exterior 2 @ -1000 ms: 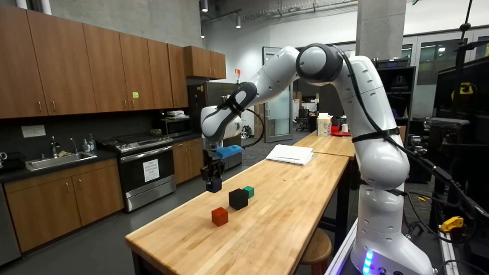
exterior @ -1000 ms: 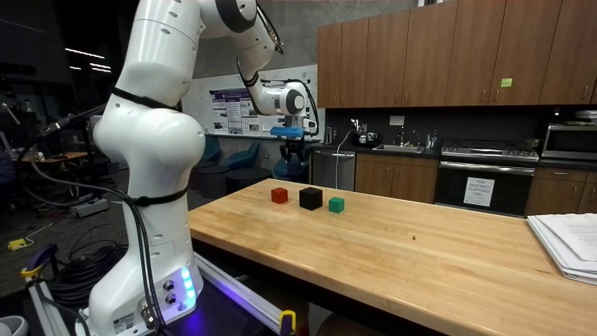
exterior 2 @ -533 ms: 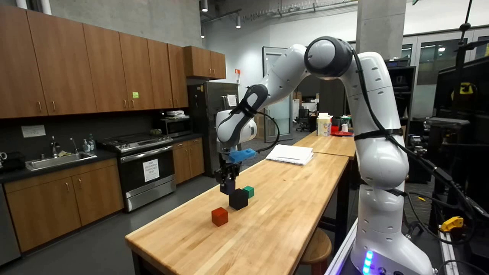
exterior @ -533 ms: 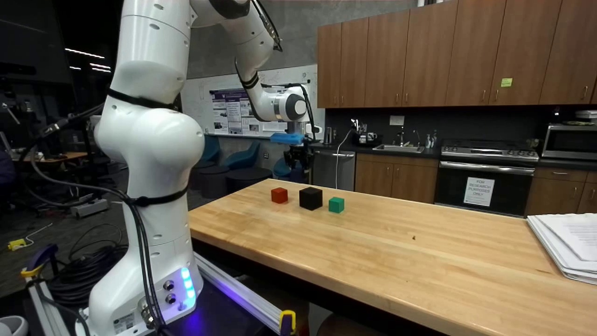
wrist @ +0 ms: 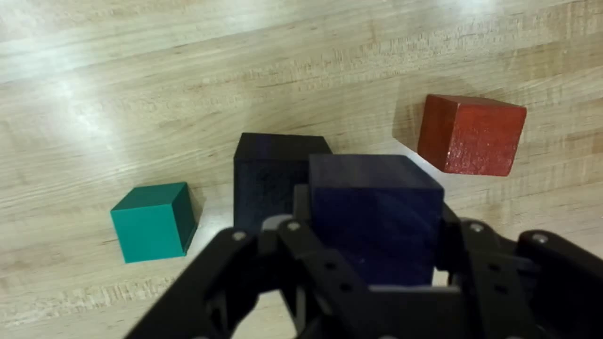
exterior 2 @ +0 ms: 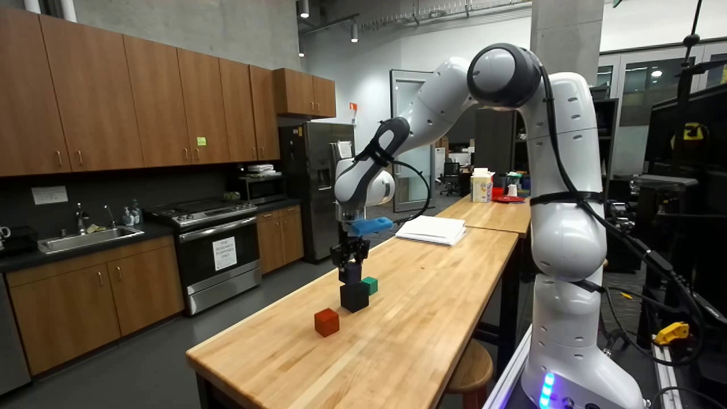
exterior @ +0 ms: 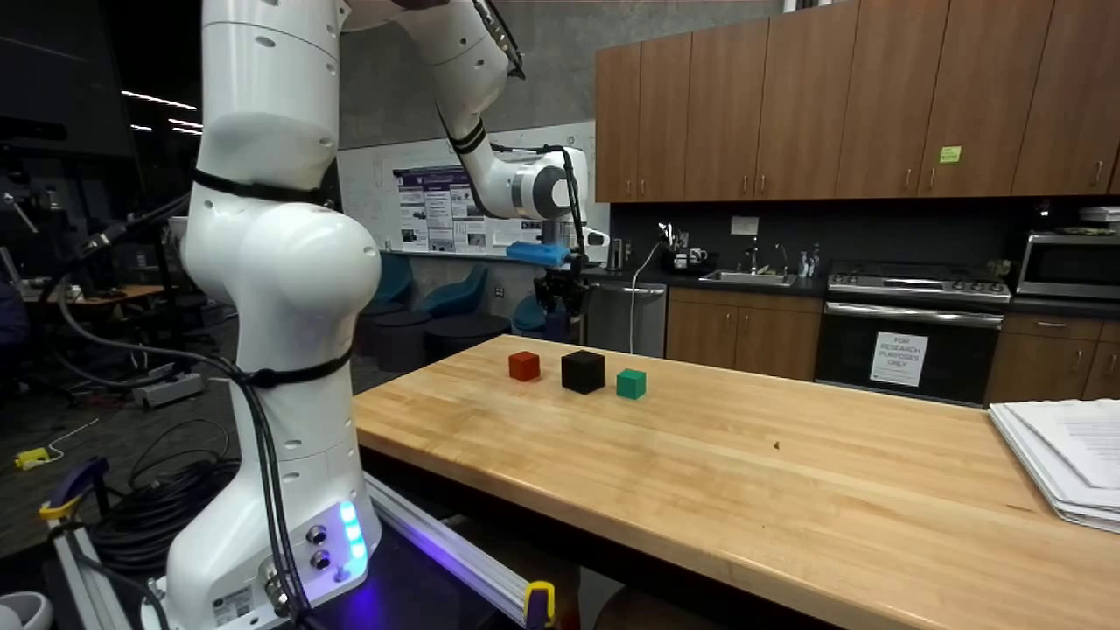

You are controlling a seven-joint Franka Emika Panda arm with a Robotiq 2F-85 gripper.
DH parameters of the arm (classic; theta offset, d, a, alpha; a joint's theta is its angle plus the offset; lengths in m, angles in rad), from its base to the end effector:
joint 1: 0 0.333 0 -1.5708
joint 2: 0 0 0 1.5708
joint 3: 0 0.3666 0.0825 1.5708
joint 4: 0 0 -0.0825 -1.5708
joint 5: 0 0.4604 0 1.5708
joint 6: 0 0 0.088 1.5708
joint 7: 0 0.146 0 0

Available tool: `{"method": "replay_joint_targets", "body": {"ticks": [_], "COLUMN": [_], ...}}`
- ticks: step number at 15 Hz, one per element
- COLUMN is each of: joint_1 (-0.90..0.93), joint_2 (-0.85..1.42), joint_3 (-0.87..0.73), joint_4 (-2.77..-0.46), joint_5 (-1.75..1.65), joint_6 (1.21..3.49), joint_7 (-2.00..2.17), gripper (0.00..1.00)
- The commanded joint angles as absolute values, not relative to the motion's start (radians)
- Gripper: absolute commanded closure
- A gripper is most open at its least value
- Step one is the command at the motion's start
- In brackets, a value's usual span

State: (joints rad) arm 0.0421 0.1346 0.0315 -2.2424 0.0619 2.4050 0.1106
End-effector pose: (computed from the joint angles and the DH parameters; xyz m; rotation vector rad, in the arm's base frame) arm 0.5995 0.0464 0.2667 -3.0899 0.1277 -0.0365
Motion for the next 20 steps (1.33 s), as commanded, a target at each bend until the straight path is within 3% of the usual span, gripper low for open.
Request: {"method": "replay_joint_targets", "body": {"ticks": [1, 20], "joint_1": [0.035, 0.039], "joint_2": [0.090, 0.215], "joint_3": [0.023, -0.006], "joint_4": [-2.270, -2.187], "joint_5": [0.061, -0.021], "joint_6": [2.400, 2.381], "joint_7": [0.120, 0.173], "gripper": [0.70, 0.70]}}
